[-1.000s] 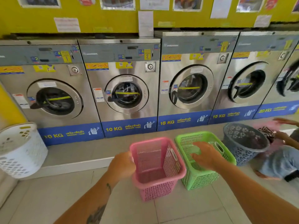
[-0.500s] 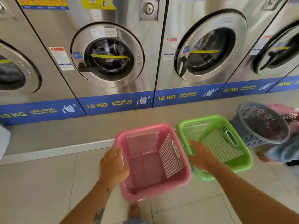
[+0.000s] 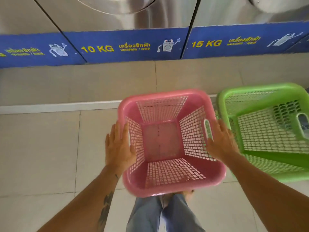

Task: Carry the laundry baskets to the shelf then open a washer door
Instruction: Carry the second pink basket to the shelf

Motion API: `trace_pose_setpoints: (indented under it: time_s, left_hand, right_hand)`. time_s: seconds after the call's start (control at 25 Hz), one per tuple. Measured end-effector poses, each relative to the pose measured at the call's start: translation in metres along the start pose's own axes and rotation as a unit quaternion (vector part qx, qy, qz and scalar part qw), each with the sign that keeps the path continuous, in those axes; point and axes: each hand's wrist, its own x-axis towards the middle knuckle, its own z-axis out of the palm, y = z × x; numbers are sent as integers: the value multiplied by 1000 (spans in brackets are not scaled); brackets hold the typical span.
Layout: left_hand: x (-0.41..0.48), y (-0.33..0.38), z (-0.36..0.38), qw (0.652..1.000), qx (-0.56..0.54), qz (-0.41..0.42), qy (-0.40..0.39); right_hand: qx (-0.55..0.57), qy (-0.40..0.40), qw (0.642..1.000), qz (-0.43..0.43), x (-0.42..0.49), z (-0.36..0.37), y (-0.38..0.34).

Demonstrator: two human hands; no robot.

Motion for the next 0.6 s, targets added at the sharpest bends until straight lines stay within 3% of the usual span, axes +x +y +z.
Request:
trace_pose_setpoints:
  time_s: [0.28, 0.6]
  left_hand:
    - [11, -15, 54, 997, -34, -39, -50]
    - [23, -18, 15, 992, -92, -77, -24]
  right_hand:
    - [-59, 32, 998, -15, 48, 45, 21]
    - [-113, 37, 992, -51, 51, -10, -17]
